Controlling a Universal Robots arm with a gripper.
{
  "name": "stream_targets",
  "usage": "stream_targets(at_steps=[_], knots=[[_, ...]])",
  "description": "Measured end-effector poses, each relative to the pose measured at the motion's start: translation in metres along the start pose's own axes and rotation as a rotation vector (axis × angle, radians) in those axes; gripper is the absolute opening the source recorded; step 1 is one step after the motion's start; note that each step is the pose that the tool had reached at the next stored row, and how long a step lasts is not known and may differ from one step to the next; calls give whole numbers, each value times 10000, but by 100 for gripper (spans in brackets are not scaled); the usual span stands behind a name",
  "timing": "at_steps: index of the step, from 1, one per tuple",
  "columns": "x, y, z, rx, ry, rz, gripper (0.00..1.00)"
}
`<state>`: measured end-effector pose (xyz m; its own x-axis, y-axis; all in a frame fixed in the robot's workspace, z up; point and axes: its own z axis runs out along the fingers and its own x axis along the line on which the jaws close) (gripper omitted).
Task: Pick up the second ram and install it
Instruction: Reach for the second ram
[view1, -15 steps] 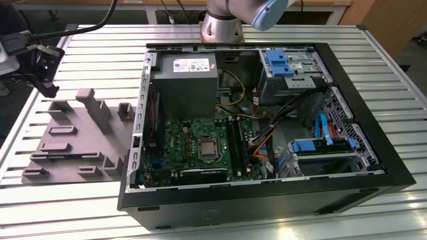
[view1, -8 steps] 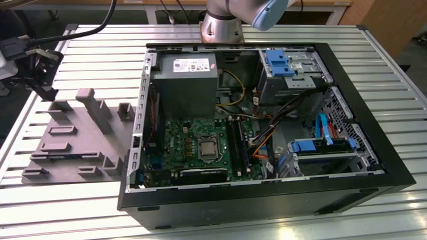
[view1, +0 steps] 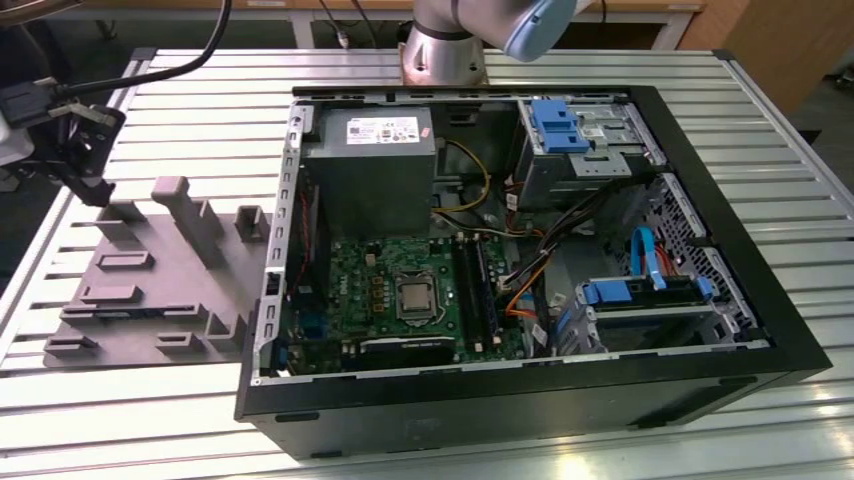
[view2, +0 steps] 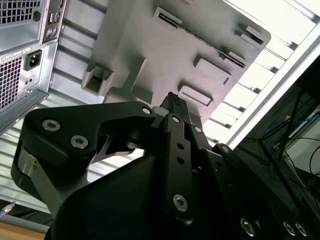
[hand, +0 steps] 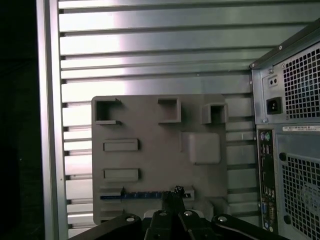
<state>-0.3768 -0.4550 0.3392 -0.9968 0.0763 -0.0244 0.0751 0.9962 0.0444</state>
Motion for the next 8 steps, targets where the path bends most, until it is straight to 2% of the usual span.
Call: stream_targets(at_steps=[8], knots=[[11, -24, 16, 0, -1, 0, 11]])
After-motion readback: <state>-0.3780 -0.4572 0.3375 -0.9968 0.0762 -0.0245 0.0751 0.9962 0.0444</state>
